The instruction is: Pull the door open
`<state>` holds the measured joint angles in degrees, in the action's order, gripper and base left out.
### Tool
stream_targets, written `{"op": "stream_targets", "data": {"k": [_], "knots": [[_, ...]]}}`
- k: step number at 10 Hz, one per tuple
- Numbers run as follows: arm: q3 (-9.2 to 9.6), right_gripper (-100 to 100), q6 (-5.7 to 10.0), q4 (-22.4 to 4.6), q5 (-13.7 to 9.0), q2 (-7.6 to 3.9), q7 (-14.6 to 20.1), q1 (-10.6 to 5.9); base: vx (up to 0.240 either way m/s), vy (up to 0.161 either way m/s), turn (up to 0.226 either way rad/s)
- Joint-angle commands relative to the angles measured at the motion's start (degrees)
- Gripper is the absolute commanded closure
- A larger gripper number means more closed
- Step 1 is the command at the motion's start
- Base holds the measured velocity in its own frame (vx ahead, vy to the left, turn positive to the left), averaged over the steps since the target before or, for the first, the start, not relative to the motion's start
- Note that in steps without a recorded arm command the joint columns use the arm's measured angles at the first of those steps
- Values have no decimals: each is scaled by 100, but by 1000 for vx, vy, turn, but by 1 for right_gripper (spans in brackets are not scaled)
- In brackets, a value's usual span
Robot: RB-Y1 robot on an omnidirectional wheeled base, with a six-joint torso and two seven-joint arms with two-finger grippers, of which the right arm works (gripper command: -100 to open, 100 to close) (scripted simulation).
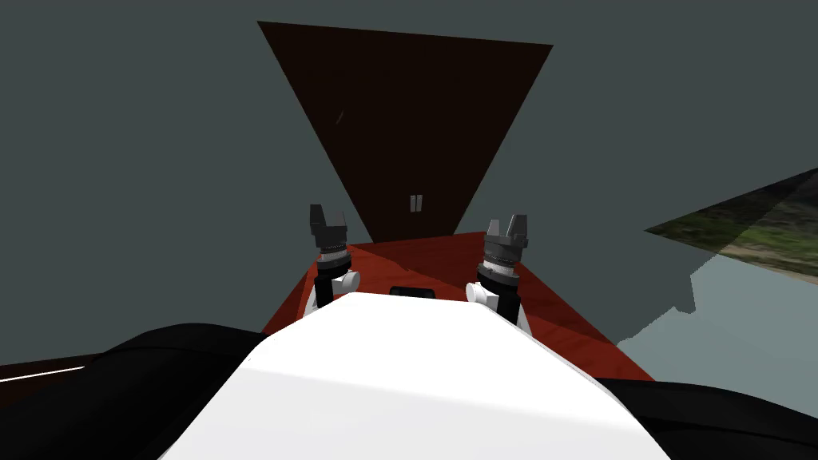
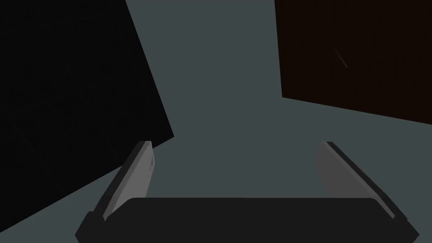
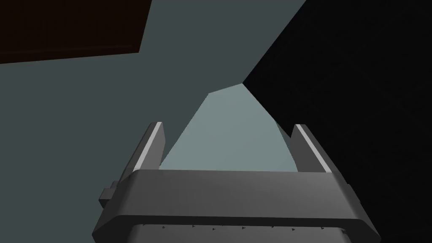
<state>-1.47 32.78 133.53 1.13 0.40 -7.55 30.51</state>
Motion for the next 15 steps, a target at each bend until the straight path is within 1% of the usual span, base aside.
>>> {"op": "stream_targets", "data": {"k": [1,2,4,10,15], "knots": [[3,-100,-45,-216,-10,-68,37,-117,74,7,13],[3,-100,-57,-274,-13,-85,47,-149,112,-1,32],[7,-100,-119,-570,-26,-161,98,-310,140,1,33],[15,-100,-243,-1167,-54,-288,201,-634,96,5,21],[24,-100,-374,-1793,-83,-389,309,-975,95,0,25]]}}
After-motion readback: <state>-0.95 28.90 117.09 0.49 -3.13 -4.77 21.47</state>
